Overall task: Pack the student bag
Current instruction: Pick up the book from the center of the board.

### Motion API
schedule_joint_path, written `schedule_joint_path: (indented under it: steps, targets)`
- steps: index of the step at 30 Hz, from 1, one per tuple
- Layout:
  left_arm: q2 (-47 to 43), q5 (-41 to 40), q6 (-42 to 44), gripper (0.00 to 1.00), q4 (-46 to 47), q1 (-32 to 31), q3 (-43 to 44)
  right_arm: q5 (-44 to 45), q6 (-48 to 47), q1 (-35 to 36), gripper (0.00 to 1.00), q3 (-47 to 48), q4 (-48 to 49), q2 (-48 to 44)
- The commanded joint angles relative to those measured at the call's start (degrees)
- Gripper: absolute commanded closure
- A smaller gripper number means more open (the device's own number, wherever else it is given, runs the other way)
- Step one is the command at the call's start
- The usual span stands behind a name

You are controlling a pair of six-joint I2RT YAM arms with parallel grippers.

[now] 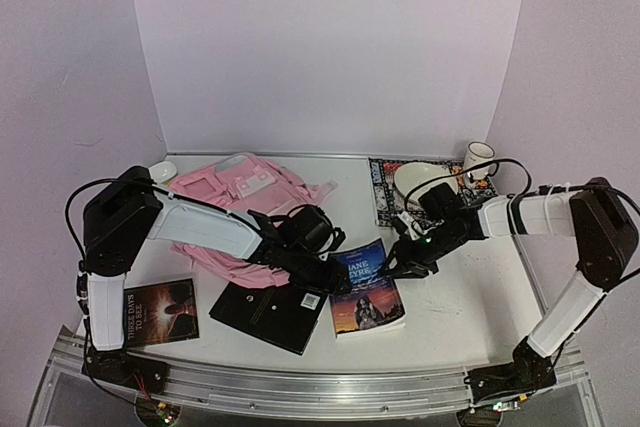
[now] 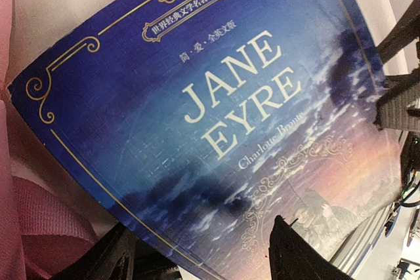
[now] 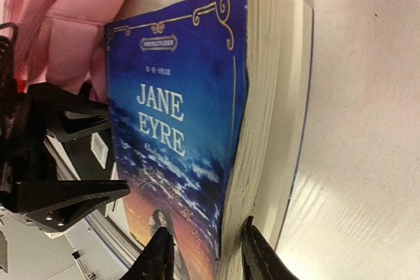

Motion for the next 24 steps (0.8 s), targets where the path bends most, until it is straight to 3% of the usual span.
schedule_joint_path:
  steps: [1,7,12,24]
  targets:
    - [1.9,1.3,-1.0,0.30,5.5,-0.9,1.9,-6.5,1.8,1.6,0.68,-0.7,4.0,-3.4]
    - [1.1,0.8,-2.0,0.30,7.7,-1.0,0.9,-6.3,2.6,1.7,0.75,-1.8,6.0,-1.2]
    - [-1.6,-1.5,-2.8,0.30,8.4,-1.0,-1.1,-5.9,2.8,1.6,0.99,-2.5,6.9,-0.3]
    - [-13.6,-7.5,-9.0,0.24,17.0,0.2,-10.9,-8.3,6.0,1.6,1.00,-2.5,12.0,-10.4]
